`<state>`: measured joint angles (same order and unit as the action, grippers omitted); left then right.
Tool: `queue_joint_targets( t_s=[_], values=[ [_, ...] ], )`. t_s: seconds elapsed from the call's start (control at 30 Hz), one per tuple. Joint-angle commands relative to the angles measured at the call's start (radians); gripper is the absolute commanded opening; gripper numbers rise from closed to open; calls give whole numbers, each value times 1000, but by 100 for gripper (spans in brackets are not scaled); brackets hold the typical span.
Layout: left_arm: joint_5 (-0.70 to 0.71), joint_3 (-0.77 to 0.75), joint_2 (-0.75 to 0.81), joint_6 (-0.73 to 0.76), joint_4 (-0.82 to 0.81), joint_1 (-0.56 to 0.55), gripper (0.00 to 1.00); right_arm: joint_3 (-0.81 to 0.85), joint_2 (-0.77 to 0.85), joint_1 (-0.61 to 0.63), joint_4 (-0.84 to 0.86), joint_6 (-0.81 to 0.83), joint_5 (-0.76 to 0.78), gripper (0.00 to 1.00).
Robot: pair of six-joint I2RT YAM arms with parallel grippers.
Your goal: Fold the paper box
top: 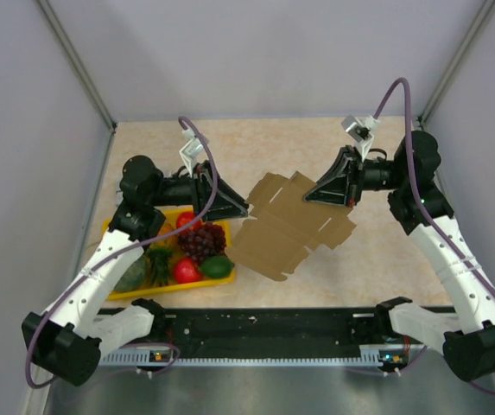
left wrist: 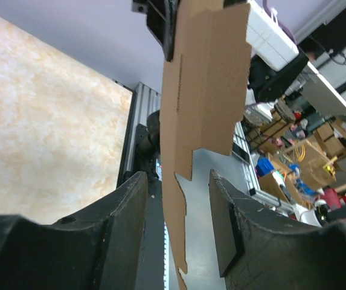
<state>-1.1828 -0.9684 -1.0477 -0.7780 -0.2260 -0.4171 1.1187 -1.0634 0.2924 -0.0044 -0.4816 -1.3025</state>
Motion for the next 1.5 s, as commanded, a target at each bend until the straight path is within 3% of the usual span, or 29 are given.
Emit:
queue_joint_targets(
  t_s=[0.0, 0.13, 0.37, 0.83, 1.47],
  values=[
    [6, -7, -1, -50, -55, 37, 48, 6, 17, 8, 37, 5, -1, 0],
    [19, -64, -49, 22, 76, 37, 42, 0, 16, 10, 50, -8, -1, 0],
    [17, -75, -60, 29, 76, -11, 41, -3, 13, 10, 57, -8, 2, 0],
    [-17, -49, -48, -73, -75, -60, 43, 12, 2, 24, -29, 54, 39, 0],
    [-3, -55, -48, 52, 63, -118, 36, -10, 5, 37, 133, -60, 34, 0]
  ],
)
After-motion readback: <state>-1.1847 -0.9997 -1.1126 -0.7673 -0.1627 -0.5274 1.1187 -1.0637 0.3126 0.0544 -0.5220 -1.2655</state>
